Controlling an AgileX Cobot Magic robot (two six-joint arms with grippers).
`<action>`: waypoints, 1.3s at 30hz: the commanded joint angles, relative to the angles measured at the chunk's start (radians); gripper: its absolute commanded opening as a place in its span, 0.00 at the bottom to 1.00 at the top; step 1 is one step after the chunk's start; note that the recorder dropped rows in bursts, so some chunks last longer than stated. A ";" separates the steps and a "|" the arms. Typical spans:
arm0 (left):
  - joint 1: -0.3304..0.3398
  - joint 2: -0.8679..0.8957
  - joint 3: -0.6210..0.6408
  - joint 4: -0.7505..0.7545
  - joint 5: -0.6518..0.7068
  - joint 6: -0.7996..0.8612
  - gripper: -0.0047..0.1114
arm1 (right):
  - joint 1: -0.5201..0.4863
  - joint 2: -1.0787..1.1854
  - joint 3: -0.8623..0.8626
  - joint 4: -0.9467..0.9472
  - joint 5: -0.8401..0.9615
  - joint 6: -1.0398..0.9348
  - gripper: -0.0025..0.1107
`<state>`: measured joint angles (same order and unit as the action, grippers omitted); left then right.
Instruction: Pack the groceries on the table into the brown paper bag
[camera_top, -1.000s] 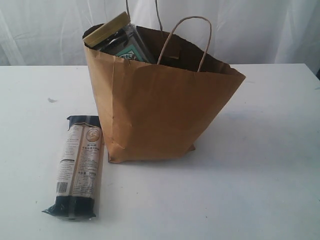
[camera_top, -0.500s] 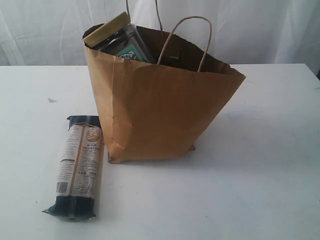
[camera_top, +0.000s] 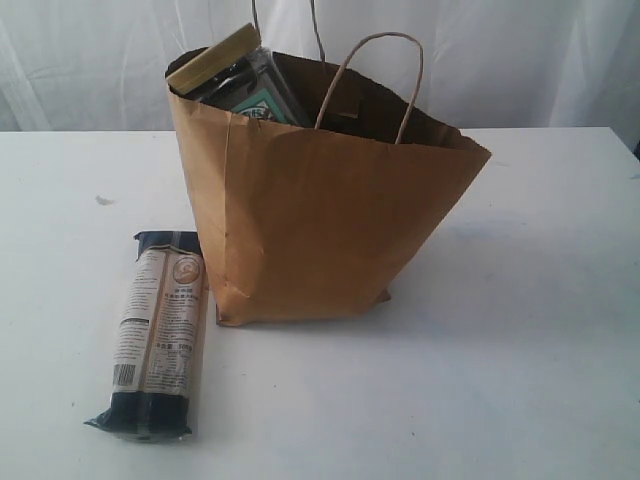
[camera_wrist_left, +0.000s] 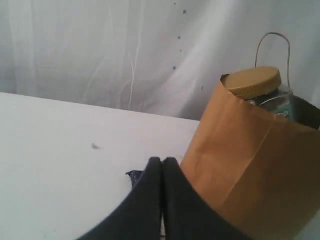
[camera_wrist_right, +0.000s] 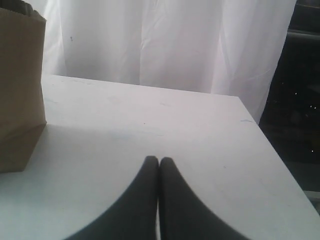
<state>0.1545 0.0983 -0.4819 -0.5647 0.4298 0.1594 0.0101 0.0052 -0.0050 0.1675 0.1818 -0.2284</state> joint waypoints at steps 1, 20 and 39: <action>0.001 0.172 -0.059 -0.040 0.036 -0.006 0.04 | -0.002 -0.005 0.005 0.000 -0.012 0.004 0.02; 0.001 0.357 -0.073 0.203 -0.004 0.031 0.04 | -0.002 -0.005 0.005 0.000 -0.014 0.004 0.02; -0.204 0.943 -0.085 0.173 -0.321 0.292 0.04 | -0.002 -0.005 0.005 0.000 -0.014 0.004 0.02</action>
<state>0.0018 0.8791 -0.5581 -0.4555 0.0224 0.3789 0.0101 0.0052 -0.0050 0.1698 0.1794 -0.2284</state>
